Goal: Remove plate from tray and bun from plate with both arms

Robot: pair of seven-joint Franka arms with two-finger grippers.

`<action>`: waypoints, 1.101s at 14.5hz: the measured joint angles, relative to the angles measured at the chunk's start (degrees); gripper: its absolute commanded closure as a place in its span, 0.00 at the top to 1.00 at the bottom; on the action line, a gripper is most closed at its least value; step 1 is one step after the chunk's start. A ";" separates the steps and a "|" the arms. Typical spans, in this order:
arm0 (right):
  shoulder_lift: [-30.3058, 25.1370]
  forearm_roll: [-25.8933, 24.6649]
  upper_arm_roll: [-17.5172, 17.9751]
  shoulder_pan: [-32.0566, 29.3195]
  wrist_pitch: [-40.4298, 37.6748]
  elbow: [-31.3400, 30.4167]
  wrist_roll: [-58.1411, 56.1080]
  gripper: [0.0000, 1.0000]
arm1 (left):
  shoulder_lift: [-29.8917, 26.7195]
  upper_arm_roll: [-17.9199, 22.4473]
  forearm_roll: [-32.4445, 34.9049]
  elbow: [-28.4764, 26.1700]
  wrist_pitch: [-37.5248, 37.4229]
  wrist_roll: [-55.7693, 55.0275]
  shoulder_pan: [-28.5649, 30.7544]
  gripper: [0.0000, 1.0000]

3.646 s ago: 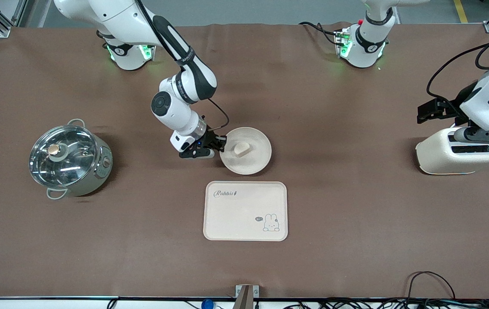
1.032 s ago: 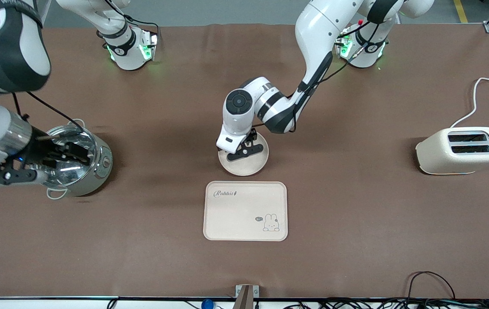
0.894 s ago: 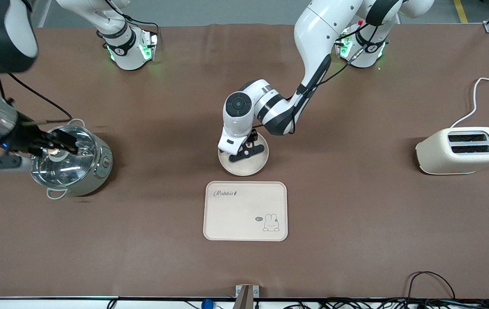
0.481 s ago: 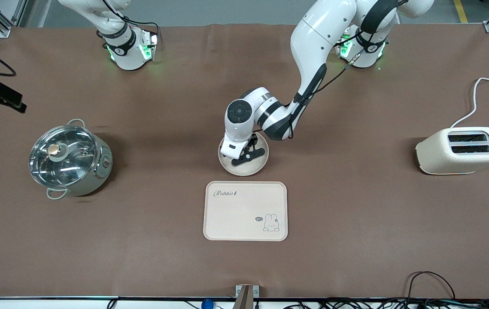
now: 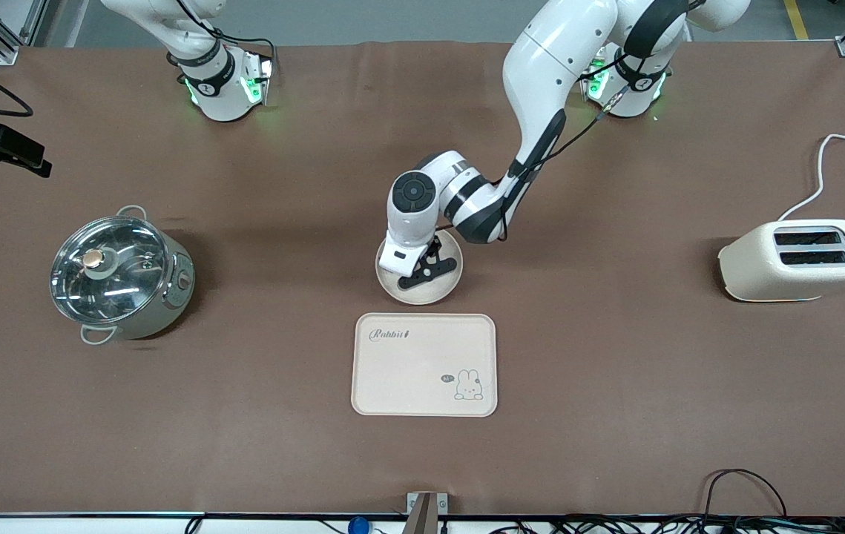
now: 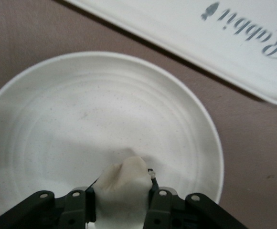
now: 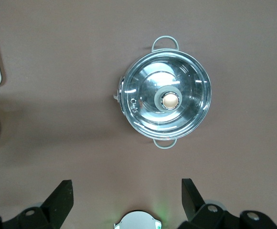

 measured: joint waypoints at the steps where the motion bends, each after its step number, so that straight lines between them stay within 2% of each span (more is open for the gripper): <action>1: 0.00 0.00 -0.01 -0.01 0.27 -0.01 0.00 1.00 | -1.22 0.28 0.00 0.58 -2.46 -0.02 0.30 0.37; 3: 0.00 0.19 -0.14 -0.10 0.55 -0.02 0.02 1.00 | -5.92 0.81 0.22 1.47 -8.91 0.37 2.53 0.37; 6: 0.00 1.37 -0.49 -1.05 1.87 -0.02 0.03 1.00 | -16.60 0.95 0.66 1.02 -20.18 6.97 9.79 0.39; 9: 0.00 1.66 -0.52 -1.62 3.28 -0.01 -0.04 1.00 | -25.07 1.09 1.12 -5.86 -23.20 17.30 18.56 0.40; 12: 0.03 3.09 -0.56 -2.48 4.36 -0.22 -0.18 1.00 | -25.02 1.18 1.19 -12.12 -18.51 29.79 28.87 0.42; 16: -0.39 4.37 -0.59 -3.78 9.13 -2.44 -2.38 1.00 | -16.48 1.10 1.19 -14.46 -7.18 38.41 37.93 0.46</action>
